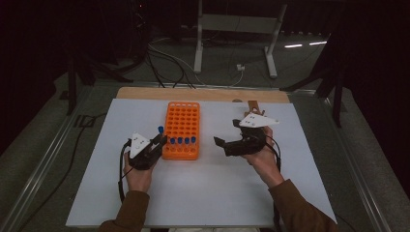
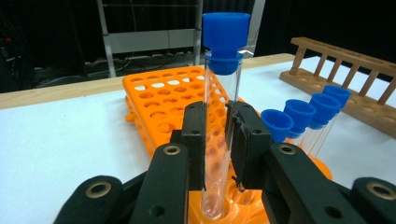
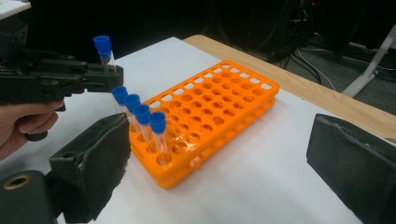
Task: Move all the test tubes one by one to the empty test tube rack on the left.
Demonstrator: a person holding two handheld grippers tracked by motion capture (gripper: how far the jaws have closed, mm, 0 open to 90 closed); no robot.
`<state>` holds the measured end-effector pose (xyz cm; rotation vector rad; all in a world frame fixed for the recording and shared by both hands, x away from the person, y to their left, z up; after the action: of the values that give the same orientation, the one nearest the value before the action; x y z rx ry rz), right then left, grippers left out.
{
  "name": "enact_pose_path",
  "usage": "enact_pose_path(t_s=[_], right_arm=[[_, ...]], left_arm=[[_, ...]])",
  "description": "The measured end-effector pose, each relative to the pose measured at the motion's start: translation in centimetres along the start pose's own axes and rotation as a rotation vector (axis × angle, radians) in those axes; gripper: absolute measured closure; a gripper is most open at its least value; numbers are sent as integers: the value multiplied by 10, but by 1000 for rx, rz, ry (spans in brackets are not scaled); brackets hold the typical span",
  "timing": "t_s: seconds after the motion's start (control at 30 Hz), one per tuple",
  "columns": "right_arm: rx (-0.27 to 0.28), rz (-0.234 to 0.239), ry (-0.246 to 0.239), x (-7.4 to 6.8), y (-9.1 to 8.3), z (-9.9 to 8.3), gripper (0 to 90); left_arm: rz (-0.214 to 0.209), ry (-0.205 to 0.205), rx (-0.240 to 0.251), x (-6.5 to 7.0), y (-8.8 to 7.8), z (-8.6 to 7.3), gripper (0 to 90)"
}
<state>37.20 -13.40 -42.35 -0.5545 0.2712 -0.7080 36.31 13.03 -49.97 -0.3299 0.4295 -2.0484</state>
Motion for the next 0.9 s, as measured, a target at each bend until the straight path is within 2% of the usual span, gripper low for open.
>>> enact_pose_path(t_s=[0.6, 0.9], right_arm=[[15, -8, 13, 10, -9, -3, 73], [19, -20, 22, 16, -12, -4, 74]], left_arm=[[11, 21, -111, 2, 12, -18, 781], [12, 19, -132, 2, 13, -22, 782]])
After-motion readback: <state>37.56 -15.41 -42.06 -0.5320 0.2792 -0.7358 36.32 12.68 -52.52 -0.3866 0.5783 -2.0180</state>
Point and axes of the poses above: each handheld gripper's, and its own axes: y roughly forward along the jaws, z roughly out of its top, x roughly to its right, the point moved 6 cm from there along y, roughly forward along the jaws, and after that the axes turned 8 degrees about -x, right-handed, at the moved point
